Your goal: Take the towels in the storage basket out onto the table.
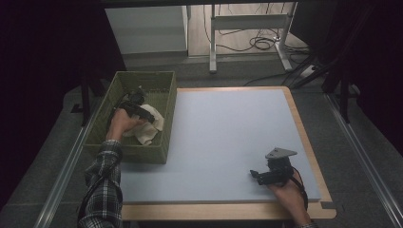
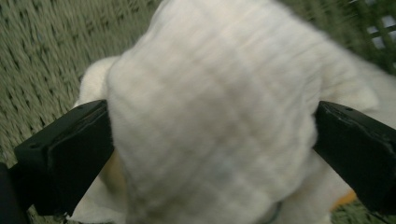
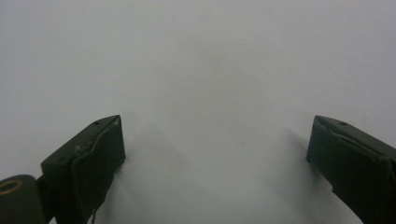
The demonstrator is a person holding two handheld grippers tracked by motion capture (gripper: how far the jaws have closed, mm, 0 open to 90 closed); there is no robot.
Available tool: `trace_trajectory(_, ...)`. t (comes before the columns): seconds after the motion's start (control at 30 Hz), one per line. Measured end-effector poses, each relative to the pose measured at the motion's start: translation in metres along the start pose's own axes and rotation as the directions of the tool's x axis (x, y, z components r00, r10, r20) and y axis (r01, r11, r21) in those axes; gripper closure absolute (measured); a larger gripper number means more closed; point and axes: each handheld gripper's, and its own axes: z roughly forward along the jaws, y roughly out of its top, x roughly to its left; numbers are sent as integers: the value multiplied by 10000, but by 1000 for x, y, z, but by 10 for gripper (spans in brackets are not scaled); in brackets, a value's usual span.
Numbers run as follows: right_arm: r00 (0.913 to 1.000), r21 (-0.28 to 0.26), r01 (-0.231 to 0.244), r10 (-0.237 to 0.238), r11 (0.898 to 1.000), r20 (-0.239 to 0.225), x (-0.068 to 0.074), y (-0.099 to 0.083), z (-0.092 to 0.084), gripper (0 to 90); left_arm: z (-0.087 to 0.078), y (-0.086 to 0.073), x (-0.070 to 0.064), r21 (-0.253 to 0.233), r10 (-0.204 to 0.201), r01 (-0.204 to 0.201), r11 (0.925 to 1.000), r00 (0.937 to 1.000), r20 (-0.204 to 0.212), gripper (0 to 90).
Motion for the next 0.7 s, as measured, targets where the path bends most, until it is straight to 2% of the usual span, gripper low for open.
trace_trajectory(0.07,10000,-2,1,-1,10000,-1,0,0,0,44,4,0,4,114,-270,270,9996,9996,-7,0)
trace_trajectory(0.17,10000,-2,-1,1,10000,-2,0,0,0,43,10,0,8,503,-407,417,9979,9989,-214,0)
trace_trajectory(0.23,10000,-1,-2,2,10000,-1,0,0,0,43,12,1,10,677,-575,586,9960,9982,-187,0)
trace_trajectory(0.3,10000,-3,-1,1,10000,-1,0,0,0,43,15,1,11,840,-670,682,9941,9976,-167,13)
trace_trajectory(0.37,10000,-4,-2,2,10000,-2,0,0,0,43,19,0,11,1266,-646,651,9898,9979,-84,45)
trace_trajectory(0.4,10000,-3,-3,3,10000,-2,0,0,0,43,20,-1,9,1511,-472,475,9874,9989,-57,90)
trace_trajectory(0.43,10000,-3,-3,3,10000,-2,0,0,0,43,20,-1,9,1511,-472,475,9874,9989,-57,138)
trace_trajectory(0.47,10000,-4,1,-1,10000,1,0,0,0,43,16,-1,5,1521,-255,234,9881,9996,122,220)
trace_trajectory(0.57,10000,-4,1,-1,10000,-1,0,0,0,43,15,-3,3,1604,-91,74,9870,9999,97,372)
trace_trajectory(0.6,10000,-2,-1,1,10000,0,0,0,0,43,12,-3,1,1561,56,-96,9877,9996,259,473)
trace_trajectory(0.63,10000,-2,-1,1,10000,0,0,0,0,43,12,-3,1,1561,56,-96,9877,9996,259,573)
trace_trajectory(0.67,10000,-3,0,0,10000,0,0,0,0,43,10,-4,-1,1602,270,-285,9867,9996,115,573)
trace_trajectory(0.7,10000,-3,-2,2,10000,-1,0,0,0,43,10,-4,-2,1609,295,-315,9865,9995,148,690)
